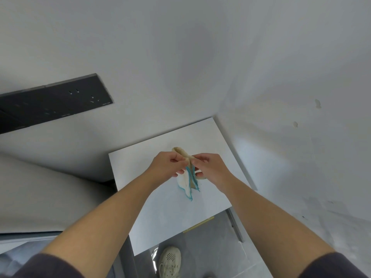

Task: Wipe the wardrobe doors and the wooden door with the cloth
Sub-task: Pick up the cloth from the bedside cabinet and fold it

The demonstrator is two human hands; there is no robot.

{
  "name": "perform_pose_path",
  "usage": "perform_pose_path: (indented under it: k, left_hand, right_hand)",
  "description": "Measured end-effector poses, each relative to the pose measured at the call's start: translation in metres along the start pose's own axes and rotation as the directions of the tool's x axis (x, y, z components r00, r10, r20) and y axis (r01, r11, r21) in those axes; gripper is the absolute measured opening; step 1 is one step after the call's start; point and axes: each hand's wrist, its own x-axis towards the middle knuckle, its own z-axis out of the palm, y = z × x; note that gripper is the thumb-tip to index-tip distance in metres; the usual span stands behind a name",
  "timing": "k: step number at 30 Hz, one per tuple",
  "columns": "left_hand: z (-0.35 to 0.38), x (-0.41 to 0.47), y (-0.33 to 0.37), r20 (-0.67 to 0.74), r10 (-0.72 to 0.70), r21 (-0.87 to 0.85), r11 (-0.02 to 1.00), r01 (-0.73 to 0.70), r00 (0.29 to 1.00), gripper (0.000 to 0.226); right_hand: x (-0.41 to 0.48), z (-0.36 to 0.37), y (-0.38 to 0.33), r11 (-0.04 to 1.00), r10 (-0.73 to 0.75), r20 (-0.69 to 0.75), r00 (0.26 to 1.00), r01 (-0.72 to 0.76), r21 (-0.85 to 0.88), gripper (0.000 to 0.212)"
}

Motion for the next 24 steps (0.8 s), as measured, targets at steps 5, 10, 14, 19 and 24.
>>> perform_pose_path:
  k: [5,10,14,19,24]
  left_hand:
    - [-0.001,-0.001,0.005,0.015,-0.028,-0.021,0.999,0.028,0.999,0.012]
    - [-0.007,-0.005,0.016,0.098,-0.103,-0.075,0.991,0.111,0.99,0.025]
    - [-0.011,-0.006,0.019,0.149,-0.086,0.035,0.996,0.081,0.985,0.035]
    - [-0.014,-0.001,0.015,0.17,-0.049,0.119,0.993,0.029,0.984,0.048]
    - [-0.022,0.016,-0.003,-0.093,0.033,0.249,0.968,-0.008,0.995,0.037]
  right_hand:
    - [0.0,-0.003,-0.002,0.999,0.04,0.073,0.997,-0.041,0.015,0.023]
    - [0.001,-0.007,-0.002,0.997,0.067,0.154,0.986,-0.071,0.022,0.02]
    - [0.001,-0.009,-0.001,0.995,-0.005,0.147,0.989,0.019,-0.097,0.019]
    - [0.005,-0.008,-0.001,0.987,-0.061,0.077,0.995,0.072,-0.143,0.017]
    - [0.009,-0.006,-0.002,0.99,0.016,0.122,0.992,0.002,-0.139,0.026]
